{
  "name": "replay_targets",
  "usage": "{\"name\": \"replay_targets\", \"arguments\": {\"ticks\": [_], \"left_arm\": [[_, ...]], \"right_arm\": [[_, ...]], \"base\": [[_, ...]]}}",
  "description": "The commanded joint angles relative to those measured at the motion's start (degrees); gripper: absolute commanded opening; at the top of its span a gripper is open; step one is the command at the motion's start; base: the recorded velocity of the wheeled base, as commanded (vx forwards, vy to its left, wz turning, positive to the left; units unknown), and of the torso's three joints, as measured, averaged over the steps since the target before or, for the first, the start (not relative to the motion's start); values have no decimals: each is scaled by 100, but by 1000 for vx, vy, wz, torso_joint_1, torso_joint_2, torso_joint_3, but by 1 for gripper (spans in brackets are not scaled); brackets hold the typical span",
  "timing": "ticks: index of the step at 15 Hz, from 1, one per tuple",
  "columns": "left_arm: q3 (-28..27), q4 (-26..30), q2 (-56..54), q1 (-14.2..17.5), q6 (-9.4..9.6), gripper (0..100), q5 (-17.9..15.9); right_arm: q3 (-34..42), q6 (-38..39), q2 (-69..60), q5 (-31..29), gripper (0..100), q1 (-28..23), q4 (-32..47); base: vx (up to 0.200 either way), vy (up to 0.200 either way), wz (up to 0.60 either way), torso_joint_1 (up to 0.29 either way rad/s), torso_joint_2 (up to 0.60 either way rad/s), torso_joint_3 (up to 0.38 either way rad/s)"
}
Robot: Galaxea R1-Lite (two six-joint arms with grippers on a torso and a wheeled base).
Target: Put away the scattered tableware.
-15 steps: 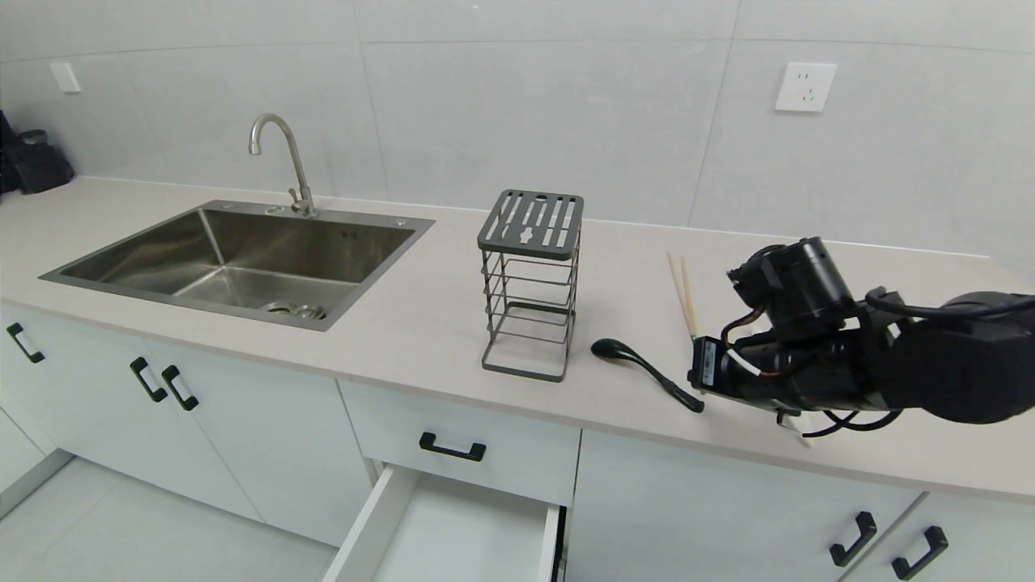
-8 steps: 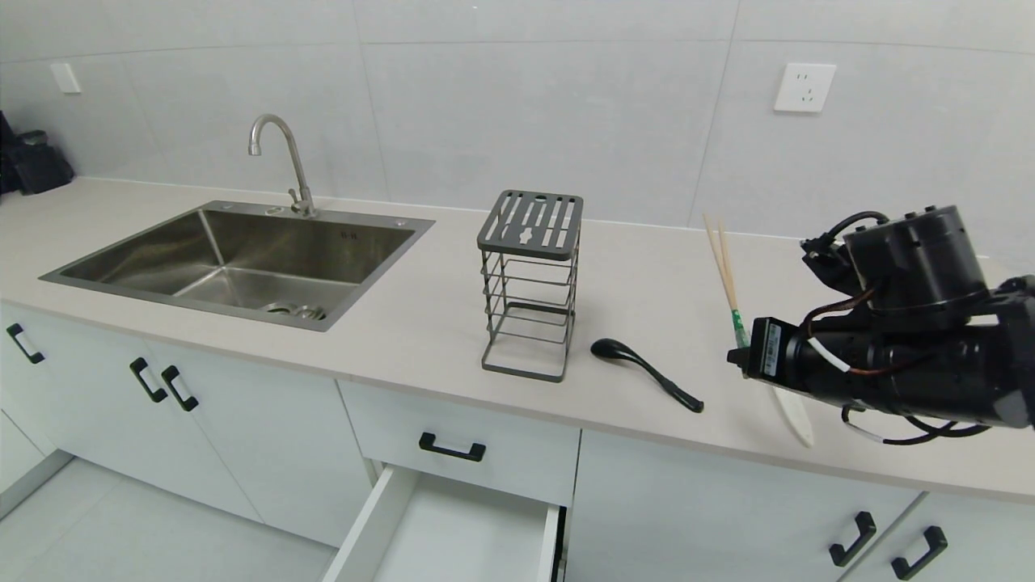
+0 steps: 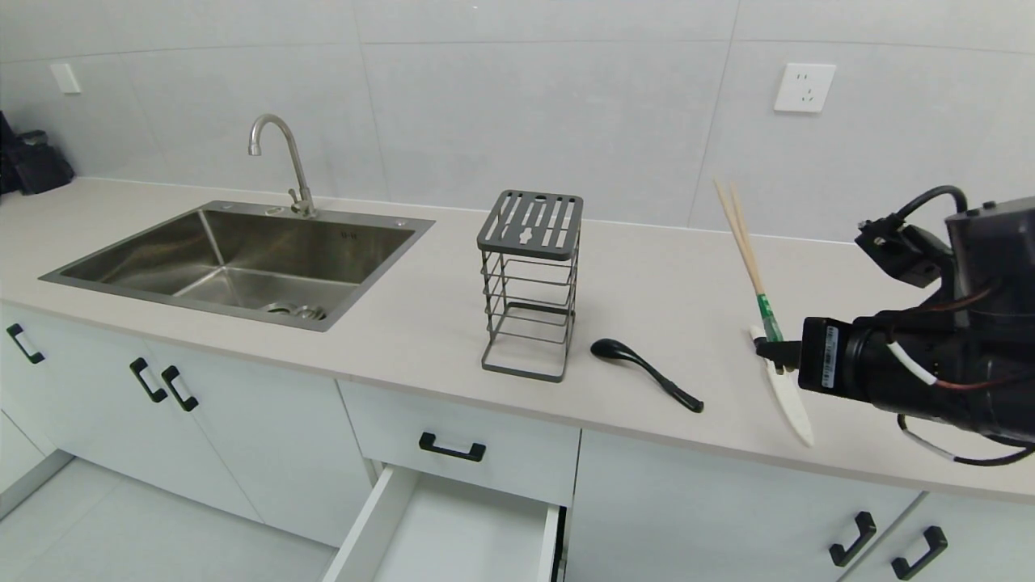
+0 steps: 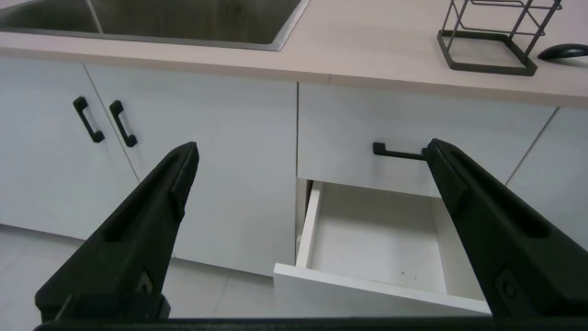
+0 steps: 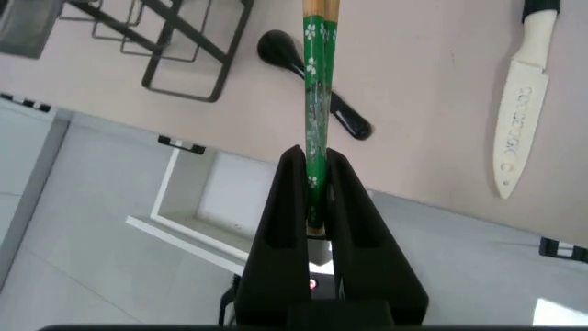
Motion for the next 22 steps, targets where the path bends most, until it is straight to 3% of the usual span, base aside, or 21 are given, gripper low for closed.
{"name": "replay_targets", "arguments": {"ticks": [1,5,9,13,15,22], "left_arm": [[0,0,7,0,-3,100,1],[0,0,7,0,-3,100,1],[0,0,7,0,-3,100,1],[0,0,7,0,6,100,1],[0,0,7,0,6,100,1],[0,0,7,0,-3,100,1]], "right_arm": [[190,-373,-430,32,0,91,-1],[340,-716,-588,50,0,144,-1],[551,-2271,-939,946,0,206,8],[867,-3308,-1010,1561,0,223,-1],[990,-3686,-966,1561,0,566,-1],[893,-3660,89,1447,0,2016,-54]], "base": [[0,0,0,0,0,0],[0,0,0,0,0,0],[0,0,0,0,0,0],[0,0,0,0,0,0],[0,0,0,0,0,0],[0,0,0,0,0,0]]}}
